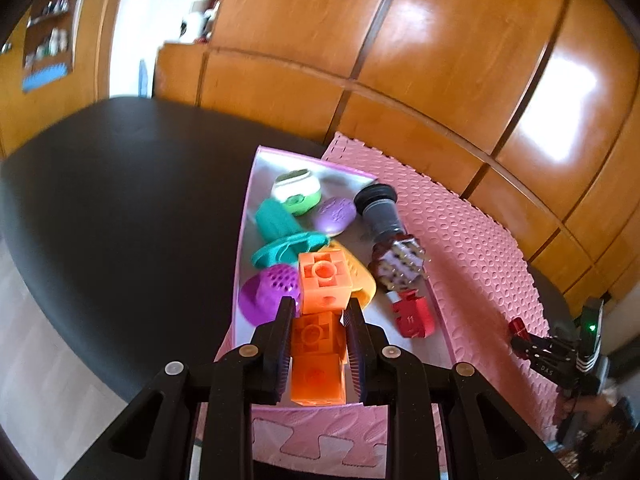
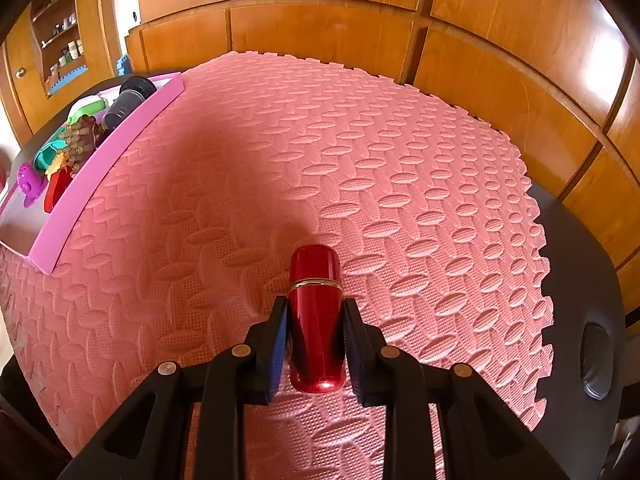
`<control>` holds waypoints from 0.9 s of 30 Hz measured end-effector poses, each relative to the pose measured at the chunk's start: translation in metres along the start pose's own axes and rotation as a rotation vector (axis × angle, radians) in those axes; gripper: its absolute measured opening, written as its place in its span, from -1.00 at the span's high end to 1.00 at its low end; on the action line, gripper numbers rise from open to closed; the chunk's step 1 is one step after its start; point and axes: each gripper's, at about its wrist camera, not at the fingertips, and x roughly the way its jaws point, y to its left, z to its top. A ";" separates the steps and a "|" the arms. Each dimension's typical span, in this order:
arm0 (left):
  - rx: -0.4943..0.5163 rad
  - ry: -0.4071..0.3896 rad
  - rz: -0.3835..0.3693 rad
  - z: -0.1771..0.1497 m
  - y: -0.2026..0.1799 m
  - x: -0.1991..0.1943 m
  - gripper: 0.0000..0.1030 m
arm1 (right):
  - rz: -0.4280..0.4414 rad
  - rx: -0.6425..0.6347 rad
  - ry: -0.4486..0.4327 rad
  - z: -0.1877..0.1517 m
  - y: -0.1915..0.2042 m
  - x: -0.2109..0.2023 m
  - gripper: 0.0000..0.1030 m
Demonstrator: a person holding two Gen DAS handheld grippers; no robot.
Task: Organize rigid objects
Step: 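Carry the orange cubes into the white tray and open the left tool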
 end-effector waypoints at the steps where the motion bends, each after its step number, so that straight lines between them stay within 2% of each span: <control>1: -0.001 0.005 -0.007 0.000 -0.001 0.001 0.52 | 0.000 0.000 0.000 0.000 0.000 0.000 0.50; 8: 0.015 0.062 -0.079 -0.004 -0.021 0.020 0.52 | -0.002 -0.002 -0.001 0.000 0.000 0.000 0.50; 11: 0.004 0.094 -0.085 0.000 -0.024 0.030 0.52 | -0.003 -0.002 -0.001 0.000 0.000 0.001 0.50; 17: -0.012 0.156 -0.026 0.006 -0.021 0.059 0.52 | -0.005 -0.005 -0.002 0.001 0.001 0.001 0.50; 22: -0.002 0.158 0.023 0.009 -0.018 0.075 0.46 | -0.005 -0.004 -0.003 0.000 0.001 0.001 0.50; 27: 0.048 0.097 0.068 0.004 -0.024 0.065 0.46 | -0.004 -0.002 -0.004 0.000 0.001 0.002 0.50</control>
